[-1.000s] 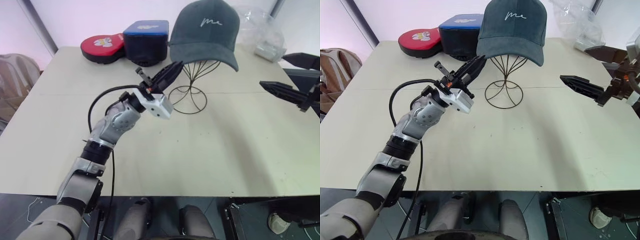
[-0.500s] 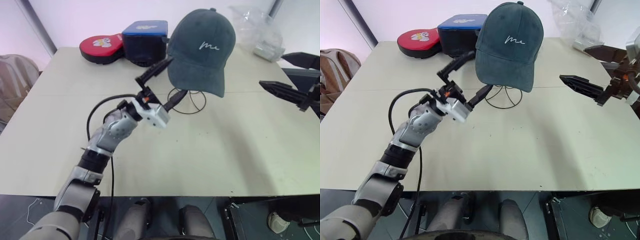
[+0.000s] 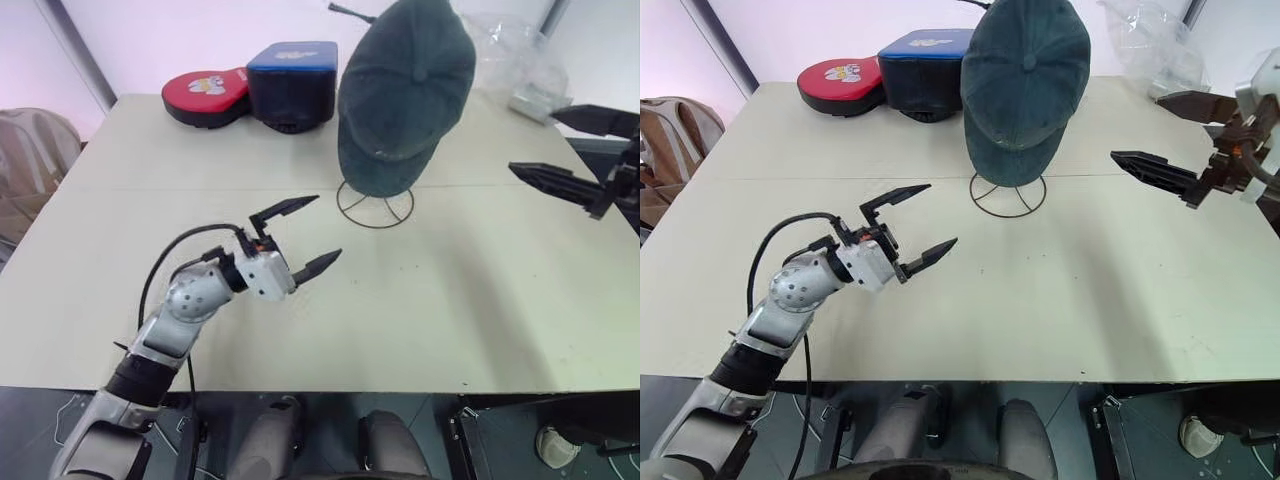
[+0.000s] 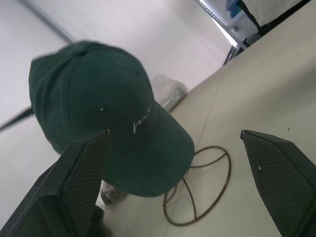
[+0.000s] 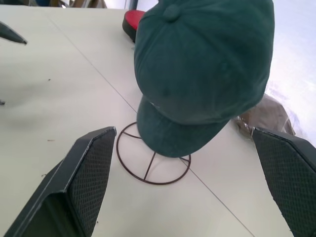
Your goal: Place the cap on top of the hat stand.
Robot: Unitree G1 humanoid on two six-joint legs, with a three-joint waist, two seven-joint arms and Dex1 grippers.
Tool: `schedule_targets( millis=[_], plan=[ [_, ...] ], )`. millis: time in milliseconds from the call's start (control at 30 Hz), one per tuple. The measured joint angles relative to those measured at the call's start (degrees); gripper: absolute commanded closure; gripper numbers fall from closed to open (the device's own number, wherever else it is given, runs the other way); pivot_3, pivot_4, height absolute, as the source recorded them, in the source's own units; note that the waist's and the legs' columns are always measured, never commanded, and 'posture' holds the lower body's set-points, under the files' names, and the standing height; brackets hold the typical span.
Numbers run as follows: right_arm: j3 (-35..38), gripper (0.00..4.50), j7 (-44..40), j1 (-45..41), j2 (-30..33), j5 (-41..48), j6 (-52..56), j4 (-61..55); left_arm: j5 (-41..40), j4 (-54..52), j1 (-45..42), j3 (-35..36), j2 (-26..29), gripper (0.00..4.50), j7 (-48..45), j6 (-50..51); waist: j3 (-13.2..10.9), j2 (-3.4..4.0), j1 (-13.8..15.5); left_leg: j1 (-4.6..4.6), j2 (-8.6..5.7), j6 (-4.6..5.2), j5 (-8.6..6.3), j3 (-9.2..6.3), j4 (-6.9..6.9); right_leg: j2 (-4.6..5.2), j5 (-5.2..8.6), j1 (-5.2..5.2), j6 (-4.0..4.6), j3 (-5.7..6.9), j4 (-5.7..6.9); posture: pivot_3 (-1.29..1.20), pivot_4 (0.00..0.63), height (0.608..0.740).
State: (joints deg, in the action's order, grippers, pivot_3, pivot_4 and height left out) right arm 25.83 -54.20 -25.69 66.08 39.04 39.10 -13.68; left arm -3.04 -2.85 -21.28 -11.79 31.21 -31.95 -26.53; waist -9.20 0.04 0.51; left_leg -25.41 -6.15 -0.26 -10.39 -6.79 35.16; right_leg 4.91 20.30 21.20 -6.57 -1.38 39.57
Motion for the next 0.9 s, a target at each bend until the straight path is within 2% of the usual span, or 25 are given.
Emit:
schedule_targets(
  millis=[67,200,267,400,600,900],
  plan=[
    [-0.7,0.0,-0.6,-0.1,0.1,-0.2,-0.4,0.5,-3.6,0.2,-1.7,2.8,1.6,0.03,-1.7,5.4,0.0,0.0,-0.1,0.0,0.0,0.01,0.0,0.0,0.0,0.0,0.0,0.0,0.0,0.02,0.01,0.0,0.15,0.74],
    [-4.0,0.0,-2.6,-0.1,0.3,-2.0,-2.2,0.6,-10.3,4.4,-9.0,8.1,9.0,0.03,-9.1,18.0,0.0,0.0,-0.6,-0.01,-0.01,0.01,0.0,0.01,-0.02,-0.02,0.0,0.02,0.0,0.04,-0.01,0.0,0.15,0.74],
    [-5.7,0.0,-3.7,-0.2,0.7,-3.8,-3.7,1.7,-12.8,6.6,-12.2,10.5,11.0,0.03,-12.3,22.5,0.0,0.01,-1.0,-0.02,-0.02,0.03,-0.02,-0.01,-0.03,0.0,0.0,0.01,-0.01,0.06,-0.04,0.0,0.15,0.74],
    [-10.0,0.0,-6.7,-0.1,3.5,-9.6,-9.3,3.3,-16.9,10.4,-18.7,11.7,14.0,0.03,-19.5,30.9,0.0,0.0,-1.5,-0.01,0.0,0.03,-0.02,-0.01,-0.05,-0.02,0.0,0.03,-0.01,0.05,-0.04,0.0,0.15,0.74],
    [-14.1,0.0,-9.9,-3.6,3.9,-13.4,-13.6,6.3,-20.1,14.3,-24.0,13.1,16.3,0.03,-29.2,36.3,0.0,0.04,-1.7,-0.02,0.03,0.02,-0.01,0.01,-0.09,-0.04,0.01,0.09,0.0,0.01,-0.03,0.0,0.15,0.74],
    [-15.1,0.0,-11.7,-6.2,4.3,-16.4,-16.0,8.4,-20.1,17.5,-26.4,13.6,17.2,0.03,-34.4,37.4,0.0,0.02,-1.5,-0.03,0.01,0.02,-0.01,0.01,-0.07,0.0,0.01,0.09,0.0,-0.03,-0.04,0.0,0.15,0.74]
  ],
)
